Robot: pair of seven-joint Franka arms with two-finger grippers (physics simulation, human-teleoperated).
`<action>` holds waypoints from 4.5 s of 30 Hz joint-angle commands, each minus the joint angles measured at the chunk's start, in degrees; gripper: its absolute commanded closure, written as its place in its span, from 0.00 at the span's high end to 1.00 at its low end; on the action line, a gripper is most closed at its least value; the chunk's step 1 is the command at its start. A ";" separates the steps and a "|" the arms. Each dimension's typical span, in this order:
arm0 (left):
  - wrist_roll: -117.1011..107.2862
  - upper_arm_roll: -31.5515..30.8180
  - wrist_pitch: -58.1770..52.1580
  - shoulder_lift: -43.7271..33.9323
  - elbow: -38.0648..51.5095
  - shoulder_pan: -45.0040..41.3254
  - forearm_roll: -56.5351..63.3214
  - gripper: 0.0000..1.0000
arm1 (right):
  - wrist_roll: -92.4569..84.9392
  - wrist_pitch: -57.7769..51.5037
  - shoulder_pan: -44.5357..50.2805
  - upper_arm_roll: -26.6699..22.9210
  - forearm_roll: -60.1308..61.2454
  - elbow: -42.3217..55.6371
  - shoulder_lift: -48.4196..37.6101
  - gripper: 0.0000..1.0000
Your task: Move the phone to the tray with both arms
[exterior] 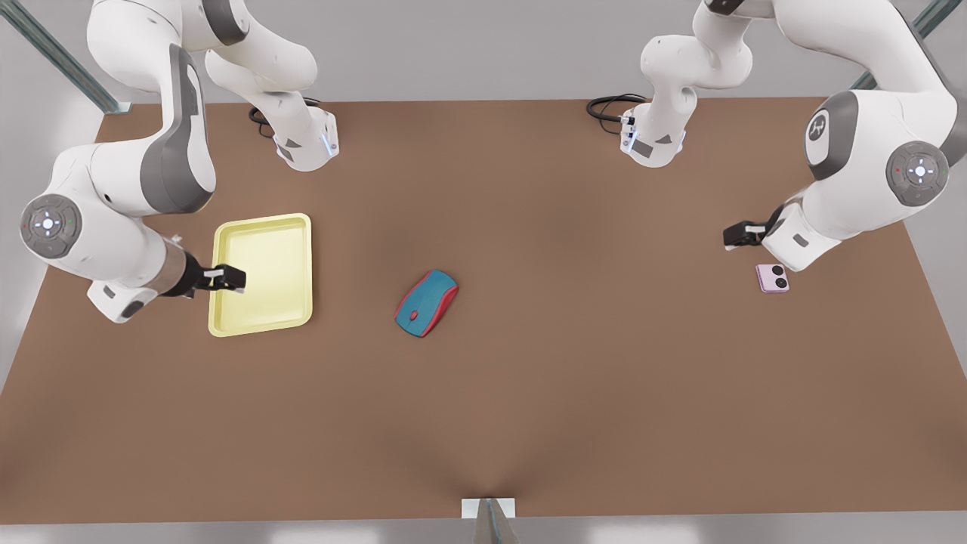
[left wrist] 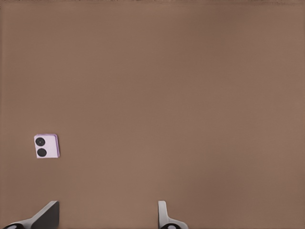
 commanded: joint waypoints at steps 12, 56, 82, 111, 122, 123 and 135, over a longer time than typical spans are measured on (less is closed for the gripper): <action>50.91 10.17 52.91 7.67 -36.69 21.97 -2.66 1.00 | -0.45 4.15 -0.09 -0.16 0.03 0.08 0.18 1.00; 30.43 8.50 71.28 17.16 -48.29 23.38 -5.91 0.80 | -1.77 4.59 -0.62 -0.34 0.03 -0.01 0.36 1.00; -68.00 -1.43 38.75 50.73 23.42 -29.53 -9.69 0.75 | -1.59 6.61 -0.18 -0.43 -0.15 -0.10 1.85 1.00; -1.83 -3.19 -10.28 4.94 3.21 -0.70 -2.31 1.00 | 29.78 21.55 21.17 0.01 -2.34 0.34 12.92 1.00; -1.12 -3.37 -10.28 5.73 2.68 -0.79 -6.70 1.00 | 50.16 39.65 28.03 -0.43 -2.52 12.37 34.80 1.00; -1.12 -3.37 -10.28 5.73 2.68 -0.70 -7.05 1.00 | 55.26 39.65 30.32 -0.78 -2.52 17.21 38.23 1.00; -1.12 -3.28 -9.76 6.96 2.68 -0.70 -7.14 1.00 | 73.91 16.45 36.65 -0.17 -6.03 40.77 56.87 1.00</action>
